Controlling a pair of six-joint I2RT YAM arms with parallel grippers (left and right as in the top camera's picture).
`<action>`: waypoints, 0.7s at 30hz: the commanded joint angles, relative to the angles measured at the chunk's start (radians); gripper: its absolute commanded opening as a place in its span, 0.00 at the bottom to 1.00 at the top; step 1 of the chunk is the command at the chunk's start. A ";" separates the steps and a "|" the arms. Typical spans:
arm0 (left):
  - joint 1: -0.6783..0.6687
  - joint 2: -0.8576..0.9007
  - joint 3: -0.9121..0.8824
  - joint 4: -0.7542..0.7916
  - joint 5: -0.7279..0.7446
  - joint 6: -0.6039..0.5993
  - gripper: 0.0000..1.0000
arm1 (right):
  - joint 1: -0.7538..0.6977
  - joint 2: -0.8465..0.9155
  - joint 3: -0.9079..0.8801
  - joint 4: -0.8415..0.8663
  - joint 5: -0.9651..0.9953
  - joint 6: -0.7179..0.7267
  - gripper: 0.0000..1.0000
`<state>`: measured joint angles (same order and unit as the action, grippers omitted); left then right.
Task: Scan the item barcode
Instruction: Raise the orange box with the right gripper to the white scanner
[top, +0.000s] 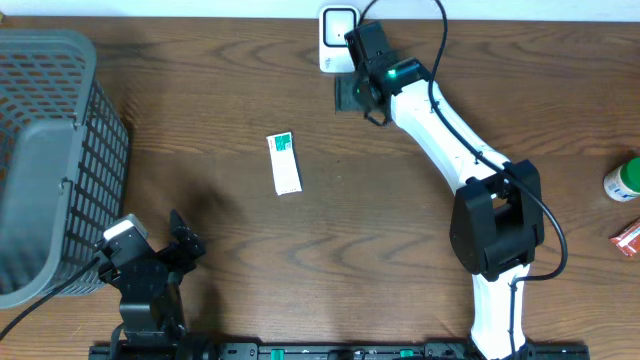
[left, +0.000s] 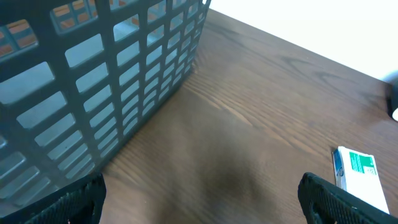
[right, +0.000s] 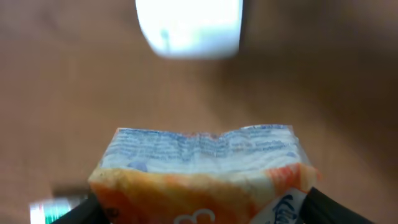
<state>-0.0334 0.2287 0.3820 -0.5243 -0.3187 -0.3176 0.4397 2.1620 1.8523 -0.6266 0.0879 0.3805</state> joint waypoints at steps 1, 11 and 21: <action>0.004 -0.002 -0.001 0.001 -0.003 -0.002 0.99 | -0.004 -0.005 0.019 0.106 0.122 -0.030 0.61; 0.004 -0.002 -0.001 0.001 -0.003 -0.002 0.99 | -0.004 0.127 0.019 0.542 0.133 -0.111 0.62; 0.004 -0.002 -0.001 0.001 -0.003 -0.002 0.99 | -0.014 0.306 0.104 0.800 0.182 -0.124 0.64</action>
<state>-0.0334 0.2287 0.3820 -0.5243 -0.3191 -0.3176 0.4393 2.4176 1.8778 0.1535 0.2371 0.2760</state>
